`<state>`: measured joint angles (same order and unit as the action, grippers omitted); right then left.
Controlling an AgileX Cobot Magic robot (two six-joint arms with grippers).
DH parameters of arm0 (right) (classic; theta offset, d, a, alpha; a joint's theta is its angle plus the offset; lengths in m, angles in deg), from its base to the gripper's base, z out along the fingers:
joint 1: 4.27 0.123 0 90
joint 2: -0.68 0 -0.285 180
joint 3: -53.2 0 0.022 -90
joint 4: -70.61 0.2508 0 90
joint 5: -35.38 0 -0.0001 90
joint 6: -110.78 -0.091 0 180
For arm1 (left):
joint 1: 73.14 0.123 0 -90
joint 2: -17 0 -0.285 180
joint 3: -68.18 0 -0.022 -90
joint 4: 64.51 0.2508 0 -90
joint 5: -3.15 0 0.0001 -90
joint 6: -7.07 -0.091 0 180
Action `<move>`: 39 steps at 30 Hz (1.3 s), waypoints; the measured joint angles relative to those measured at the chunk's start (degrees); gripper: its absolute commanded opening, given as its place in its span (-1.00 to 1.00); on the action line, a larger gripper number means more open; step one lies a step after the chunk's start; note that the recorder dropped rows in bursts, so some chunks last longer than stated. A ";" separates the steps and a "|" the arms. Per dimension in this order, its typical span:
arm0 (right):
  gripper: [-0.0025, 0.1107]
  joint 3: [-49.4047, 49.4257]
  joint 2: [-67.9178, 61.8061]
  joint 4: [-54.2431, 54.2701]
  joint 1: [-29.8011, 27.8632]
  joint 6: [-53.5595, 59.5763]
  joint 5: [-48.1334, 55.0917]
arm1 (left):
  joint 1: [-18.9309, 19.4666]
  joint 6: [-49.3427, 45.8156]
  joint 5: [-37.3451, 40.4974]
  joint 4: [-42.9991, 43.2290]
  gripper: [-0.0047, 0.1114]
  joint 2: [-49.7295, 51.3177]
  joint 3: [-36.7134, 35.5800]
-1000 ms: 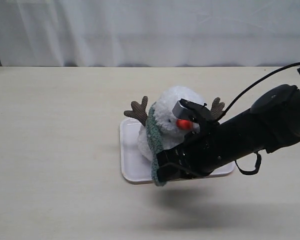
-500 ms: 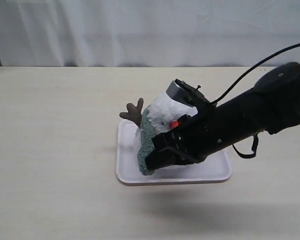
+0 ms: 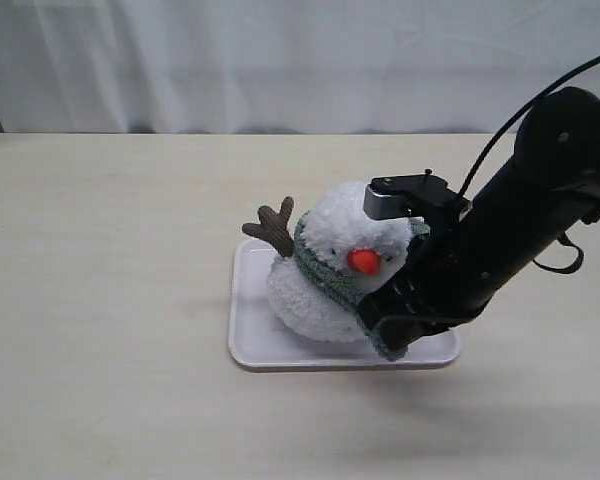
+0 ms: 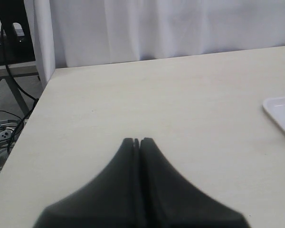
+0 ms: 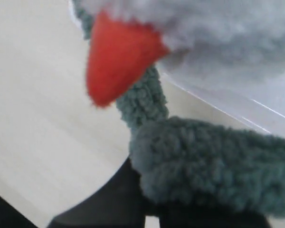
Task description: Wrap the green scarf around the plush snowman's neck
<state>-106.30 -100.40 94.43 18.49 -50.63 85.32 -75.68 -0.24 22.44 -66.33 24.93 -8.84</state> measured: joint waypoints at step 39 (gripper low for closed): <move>-0.37 6.22 -4.33 1.46 0.00 -0.97 -12.06 | 0.00 0.00 0.00 0.00 -0.92 0.00 0.00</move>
<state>-100.07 -104.73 95.89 18.49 -51.60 73.27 -75.68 -0.24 22.44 -66.33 24.93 -8.84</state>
